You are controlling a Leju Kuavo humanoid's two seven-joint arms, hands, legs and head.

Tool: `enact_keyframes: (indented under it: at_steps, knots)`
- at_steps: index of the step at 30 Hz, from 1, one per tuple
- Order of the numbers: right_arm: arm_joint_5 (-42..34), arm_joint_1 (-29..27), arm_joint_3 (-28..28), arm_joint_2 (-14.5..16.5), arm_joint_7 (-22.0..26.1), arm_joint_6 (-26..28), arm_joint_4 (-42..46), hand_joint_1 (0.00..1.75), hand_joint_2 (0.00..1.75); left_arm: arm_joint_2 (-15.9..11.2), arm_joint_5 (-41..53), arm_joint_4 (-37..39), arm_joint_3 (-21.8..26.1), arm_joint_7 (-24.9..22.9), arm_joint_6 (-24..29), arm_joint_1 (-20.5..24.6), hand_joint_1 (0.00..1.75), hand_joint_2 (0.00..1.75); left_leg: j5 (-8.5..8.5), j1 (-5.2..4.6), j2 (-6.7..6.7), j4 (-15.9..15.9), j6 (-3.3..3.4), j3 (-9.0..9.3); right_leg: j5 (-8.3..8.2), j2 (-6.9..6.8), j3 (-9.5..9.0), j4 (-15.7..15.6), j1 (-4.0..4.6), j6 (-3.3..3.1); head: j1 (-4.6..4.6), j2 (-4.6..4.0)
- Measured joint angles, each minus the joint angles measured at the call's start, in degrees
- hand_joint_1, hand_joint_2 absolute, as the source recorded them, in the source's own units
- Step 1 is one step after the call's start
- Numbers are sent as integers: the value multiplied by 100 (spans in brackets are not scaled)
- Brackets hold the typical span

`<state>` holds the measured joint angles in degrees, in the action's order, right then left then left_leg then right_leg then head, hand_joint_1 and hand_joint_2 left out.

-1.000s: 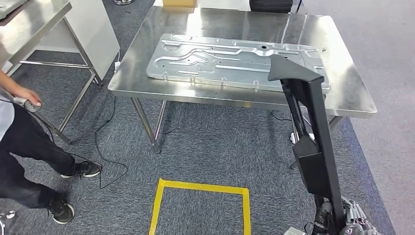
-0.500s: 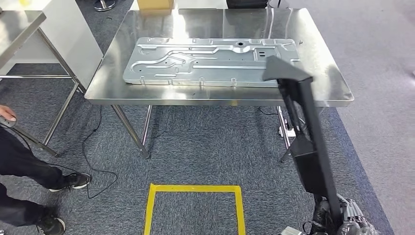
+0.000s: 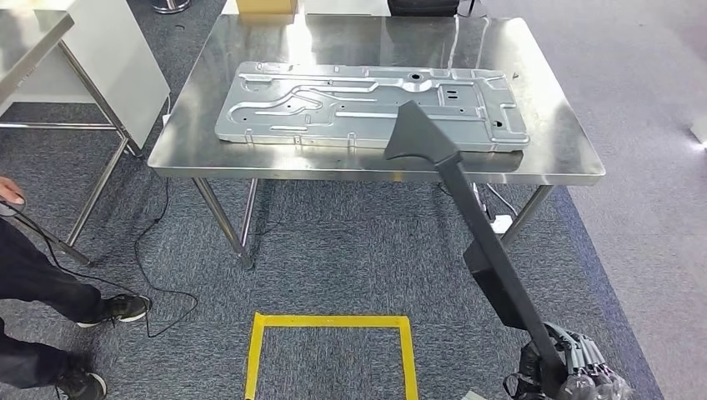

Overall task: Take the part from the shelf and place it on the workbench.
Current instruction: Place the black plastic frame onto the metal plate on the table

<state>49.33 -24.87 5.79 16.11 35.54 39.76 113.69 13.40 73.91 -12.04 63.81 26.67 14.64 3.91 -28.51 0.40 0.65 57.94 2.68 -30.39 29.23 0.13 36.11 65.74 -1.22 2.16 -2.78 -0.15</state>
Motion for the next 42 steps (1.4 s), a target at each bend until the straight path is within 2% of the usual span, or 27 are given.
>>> enact_keyframes:
  at_steps: [2,5,7,8,10,11,12,13,15,17,19,22,23,25,26,27,28,29,30,31,32,33,36,38,39,41,42]
  knots:
    - [-14,9,0,0,-27,0,-1,175,175,2,2,0,-3,0,5,1,0,175,-57,-18,-2,42,-67,4,-157,-24,-252,-528,20,-47,3,0]
    - [-21,14,0,0,-52,0,-1,175,175,2,5,0,-5,3,9,13,0,175,-100,-25,6,41,-167,21,-135,-6,-296,-632,39,-152,8,0]
    - [-22,18,0,0,-57,0,1,175,175,2,7,0,-9,9,9,21,0,175,-229,-9,-2,206,-224,-23,-141,-2,-333,-679,20,-229,8,0]
    - [-22,22,0,0,-57,0,2,175,175,2,7,0,-10,11,9,21,0,175,-373,0,-9,452,-246,-131,-142,-5,-351,-698,12,-260,9,0]
    - [-21,28,0,0,-57,0,1,175,175,2,8,0,-13,15,8,14,0,175,-717,12,-16,1209,-279,-522,-123,-10,-364,-701,25,-302,10,0]
    - [-21,28,0,0,-57,0,1,175,175,2,8,0,-14,15,8,8,0,175,-799,17,-16,1517,-289,-701,-112,-5,-372,-700,33,-312,10,0]
    - [-21,27,0,0,-57,0,1,175,175,2,8,0,-14,15,8,2,0,175,-775,19,-16,1656,-291,-804,-99,3,-386,-699,40,-316,10,0]
    - [-21,27,0,0,-57,0,1,175,175,1,8,0,-14,15,7,-3,0,175,-630,20,-16,1558,-284,-793,-84,14,-409,-699,43,-313,10,0]
    - [-21,28,0,0,-56,0,1,175,175,0,10,0,-16,15,7,-6,0,175,-167,18,-21,858,-242,-526,-41,34,-473,-699,46,-292,10,0]
    - [-19,37,0,0,-47,0,2,175,175,-1,21,0,-20,16,7,-2,0,175,91,-8,-35,258,-187,-272,-2,44,-506,-688,61,-245,9,0]
    - [-4,53,0,-1,-37,0,4,175,175,-1,46,0,-32,17,7,3,0,175,94,-40,-45,129,-145,-219,10,49,-508,-695,65,-187,8,0]
    - [46,85,0,-10,-42,0,32,175,175,-2,70,0,-53,21,6,3,0,175,125,-8,-38,24,-52,-153,99,36,-493,-597,64,-101,3,0]
    - [74,106,0,-24,-50,0,44,175,175,-1,75,0,-58,24,3,7,0,175,134,7,-33,-16,-15,-120,213,28,-400,-393,64,-78,-1,0]
    - [135,150,-1,-68,-83,0,56,175,175,-1,93,0,-69,33,-11,17,0,175,120,6,-21,-36,39,-88,529,19,-27,302,47,-48,-8,0]
    - [167,166,-2,-99,-112,0,57,175,175,-1,104,0,-74,38,-23,19,0,175,106,3,-20,-33,50,-79,635,19,178,647,41,-34,-8,0]
    - [196,183,-4,-132,-146,0,57,175,175,-2,115,0,-79,44,-38,18,0,175,89,1,-20,-30,56,-63,644,18,324,858,35,-22,-7,0]
    - [229,207,-15,-173,-186,0,57,175,175,-2,127,0,-84,50,-51,16,0,175,67,1,-23,-25,53,-39,530,17,370,858,28,-15,-7,0]
    - [264,241,-36,-218,-229,0,57,175,175,-2,140,0,-90,55,-63,14,0,175,39,2,-26,-17,42,-7,316,15,306,641,20,-14,-7,0]
    - [298,284,-67,-267,-278,0,57,175,175,-2,155,0,-96,58,-70,14,0,175,3,3,-28,-4,26,30,55,8,159,265,11,-17,-8,0]
    - [330,332,-108,-319,-326,0,56,175,175,-1,168,0,-100,61,-74,15,0,175,-37,-7,-29,14,0,51,-122,1,-1,-100,14,-29,-8,0]
    - [358,378,-152,-367,-371,0,58,175,175,-2,177,0,-103,63,-76,18,0,175,-73,-16,-30,34,-31,60,-222,-4,-122,-377,22,-49,-7,0]
    - [377,415,-191,-411,-406,0,61,175,175,-3,182,0,-104,66,-76,23,0,175,-101,-26,-30,47,-61,59,-242,-7,-186,-531,33,-71,-5,0]
    - [407,472,-289,-494,-457,0,73,175,175,-8,183,0,-108,78,-76,41,0,175,-147,-31,-25,38,-150,83,-192,3,-223,-611,39,-165,2,0]
    - [424,517,-349,-534,-474,0,81,175,175,-10,187,0,-112,89,-76,48,0,175,-292,-21,-28,244,-206,26,-182,1,-284,-662,16,-239,5,0]
    - [436,549,-382,-553,-482,0,85,175,175,-11,192,0,-115,93,-77,47,0,175,-437,-12,-33,523,-229,-104,-174,-4,-313,-680,11,-268,8,0]
    - [477,617,-453,-596,-516,0,92,175,175,-11,202,0,-128,96,-83,41,0,175,-743,-2,-36,1301,-262,-541,-143,-8,-338,-684,24,-307,11,0]
    - [507,646,-490,-622,-545,0,92,175,175,-12,209,0,-135,96,-86,35,0,175,-797,3,-36,1589,-270,-732,-127,-4,-352,-683,33,-317,10,0]
